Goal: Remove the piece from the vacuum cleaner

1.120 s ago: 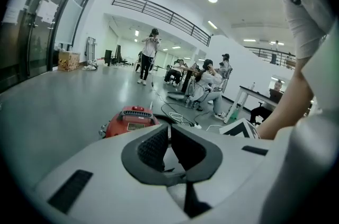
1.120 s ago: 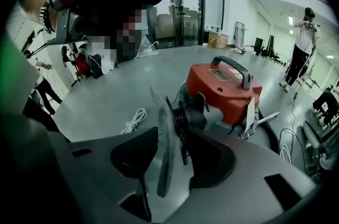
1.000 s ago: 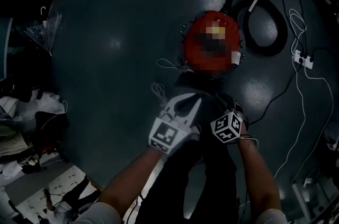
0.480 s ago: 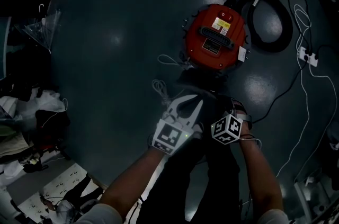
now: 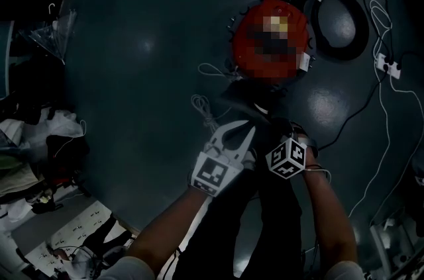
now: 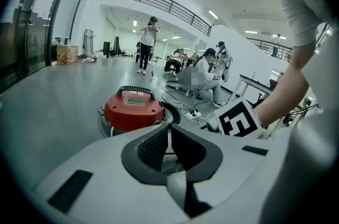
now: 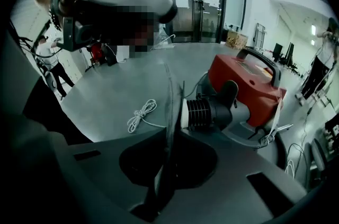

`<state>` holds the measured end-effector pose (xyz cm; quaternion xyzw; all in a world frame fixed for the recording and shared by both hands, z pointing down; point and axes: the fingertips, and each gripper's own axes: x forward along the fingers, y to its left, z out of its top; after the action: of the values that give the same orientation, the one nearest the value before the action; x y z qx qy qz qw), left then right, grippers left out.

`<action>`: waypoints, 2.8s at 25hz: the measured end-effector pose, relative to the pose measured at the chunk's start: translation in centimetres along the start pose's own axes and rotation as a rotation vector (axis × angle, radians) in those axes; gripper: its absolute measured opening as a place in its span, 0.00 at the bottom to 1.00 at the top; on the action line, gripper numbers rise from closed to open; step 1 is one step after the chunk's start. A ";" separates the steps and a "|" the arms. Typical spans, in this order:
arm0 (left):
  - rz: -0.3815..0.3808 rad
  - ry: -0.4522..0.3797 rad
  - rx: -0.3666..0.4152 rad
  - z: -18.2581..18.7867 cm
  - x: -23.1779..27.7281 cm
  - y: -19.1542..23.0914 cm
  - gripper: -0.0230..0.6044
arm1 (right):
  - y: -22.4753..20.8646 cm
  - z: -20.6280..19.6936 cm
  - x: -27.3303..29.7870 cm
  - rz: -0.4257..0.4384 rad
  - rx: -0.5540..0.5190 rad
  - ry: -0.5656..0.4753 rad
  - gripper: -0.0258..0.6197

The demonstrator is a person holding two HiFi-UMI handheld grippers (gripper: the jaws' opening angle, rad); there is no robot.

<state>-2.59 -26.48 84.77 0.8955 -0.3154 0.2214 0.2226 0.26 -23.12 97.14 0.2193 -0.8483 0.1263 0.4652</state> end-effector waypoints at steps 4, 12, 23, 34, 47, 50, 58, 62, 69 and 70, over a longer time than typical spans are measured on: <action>0.006 -0.006 0.002 -0.3 -0.2 0.1 0.05 | 0.8 -0.3 0.6 0.027 -0.129 0.039 0.08; 0.029 0.020 0.015 -1.1 -0.3 1.5 0.05 | 5.2 -0.8 0.9 0.091 -0.290 0.043 0.08; 0.076 -0.042 -0.045 2.4 -5.2 0.3 0.05 | 4.6 2.9 -5.6 -0.017 -0.135 -0.008 0.08; 0.053 -0.119 -0.072 14.3 -19.2 -7.8 0.05 | 7.3 13.2 -24.6 -0.149 0.099 -0.103 0.08; 0.063 -0.275 -0.106 24.7 -34.5 -21.2 0.05 | 15.6 20.5 -46.6 -0.192 0.110 -0.233 0.08; 0.095 -0.303 -0.139 25.3 -37.5 -25.2 0.05 | 17.5 19.6 -50.3 -0.189 0.129 -0.253 0.08; 0.168 -0.355 -0.168 26.7 -44.8 -34.1 0.05 | 24.9 18.7 -59.2 -0.135 0.217 -0.349 0.08; 0.143 -0.383 -0.148 28.0 -47.0 -36.0 0.05 | 27.2 18.9 -62.2 -0.152 0.282 -0.378 0.08; 0.102 -0.407 -0.089 28.4 -50.8 -37.8 0.05 | 31.0 20.2 -64.6 -0.197 0.281 -0.418 0.08; 0.102 -0.407 -0.089 28.1 -51.1 -37.9 0.05 | 31.5 20.4 -64.6 -0.200 0.276 -0.418 0.08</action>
<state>-6.21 8.86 24.97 0.8940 -0.4082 0.0327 0.1819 0.32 12.30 31.35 0.3848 -0.8748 0.1459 0.2557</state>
